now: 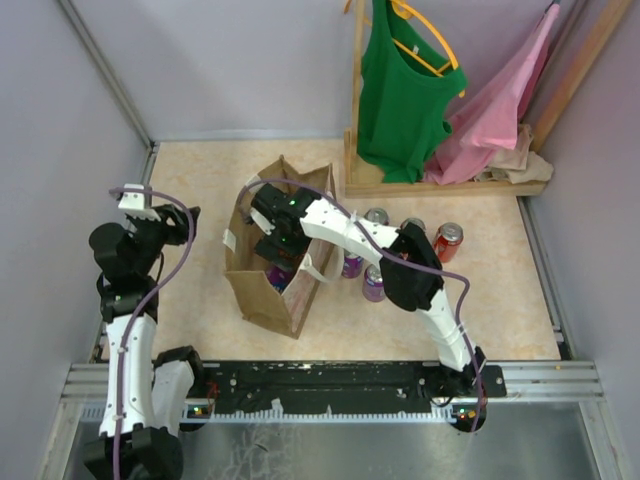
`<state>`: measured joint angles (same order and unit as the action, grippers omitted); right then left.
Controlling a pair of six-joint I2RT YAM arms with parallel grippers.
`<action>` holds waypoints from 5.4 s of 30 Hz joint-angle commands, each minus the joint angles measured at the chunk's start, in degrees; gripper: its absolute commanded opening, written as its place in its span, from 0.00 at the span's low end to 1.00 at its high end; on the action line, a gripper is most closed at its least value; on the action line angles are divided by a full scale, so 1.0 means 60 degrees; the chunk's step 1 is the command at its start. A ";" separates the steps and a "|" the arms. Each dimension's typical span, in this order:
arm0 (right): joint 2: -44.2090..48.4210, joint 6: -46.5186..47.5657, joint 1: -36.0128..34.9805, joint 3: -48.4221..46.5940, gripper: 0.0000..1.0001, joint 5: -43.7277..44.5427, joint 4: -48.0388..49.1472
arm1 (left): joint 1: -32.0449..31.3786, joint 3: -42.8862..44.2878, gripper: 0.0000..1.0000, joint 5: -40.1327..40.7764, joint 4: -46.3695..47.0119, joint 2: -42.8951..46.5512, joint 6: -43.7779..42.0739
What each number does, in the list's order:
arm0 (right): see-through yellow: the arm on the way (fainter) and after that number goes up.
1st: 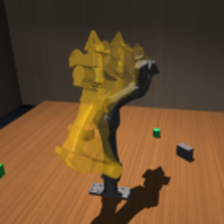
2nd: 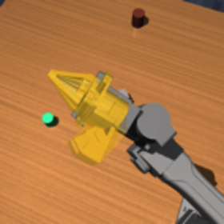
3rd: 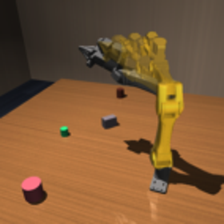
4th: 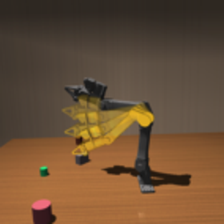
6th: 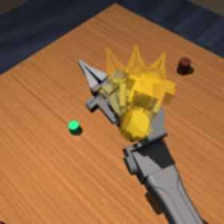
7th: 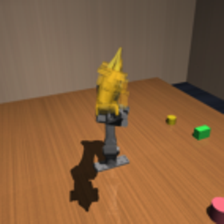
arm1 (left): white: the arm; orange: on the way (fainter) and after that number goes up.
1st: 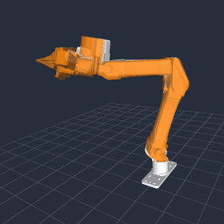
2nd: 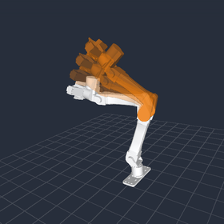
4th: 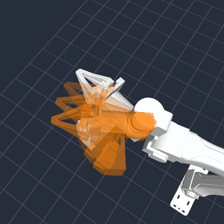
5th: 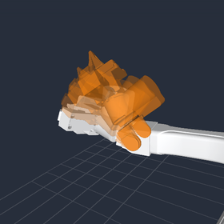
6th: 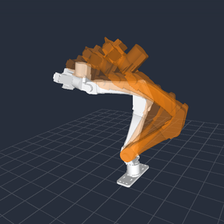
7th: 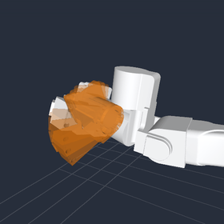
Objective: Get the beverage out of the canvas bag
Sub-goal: Take out the drink from the canvas bag, then place the drink at the center of the board.
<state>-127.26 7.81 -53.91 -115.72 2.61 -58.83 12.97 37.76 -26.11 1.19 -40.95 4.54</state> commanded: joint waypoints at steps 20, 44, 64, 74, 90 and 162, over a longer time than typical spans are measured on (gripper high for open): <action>-0.1936 -0.0895 0.0317 0.0404 0.99 0.2528 0.0681 | -0.0155 -0.0212 0.70 -0.0014 0.0398 -0.0081 0.0217; 0.1640 -0.0978 0.0366 -0.1969 0.00 0.3262 0.0776 | -0.0165 -0.0419 0.70 0.0047 0.0303 -0.0075 0.0127; 0.4272 -0.0846 0.0372 -0.1811 0.00 0.3573 0.1589 | -0.0199 -0.0465 0.70 0.0059 0.0285 -0.0115 0.0109; 0.8579 -0.1060 0.0372 0.4701 0.00 0.3472 0.7816 | -0.0288 -0.0427 0.70 -0.0038 0.0472 -0.0204 0.0119; 1.2559 -0.0853 0.0174 0.9982 0.00 0.2008 1.3554 | -0.0597 0.0299 0.69 -0.0197 0.0890 -0.0409 -0.0342; 1.4741 0.1787 -0.4081 1.7770 0.00 0.6023 1.9015 | -0.9573 0.3929 1.00 -0.1570 -0.1675 -0.2269 -0.1608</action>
<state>-39.81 17.78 -77.95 -6.63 37.08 45.82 -41.91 61.28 -39.42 -12.05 -53.15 1.08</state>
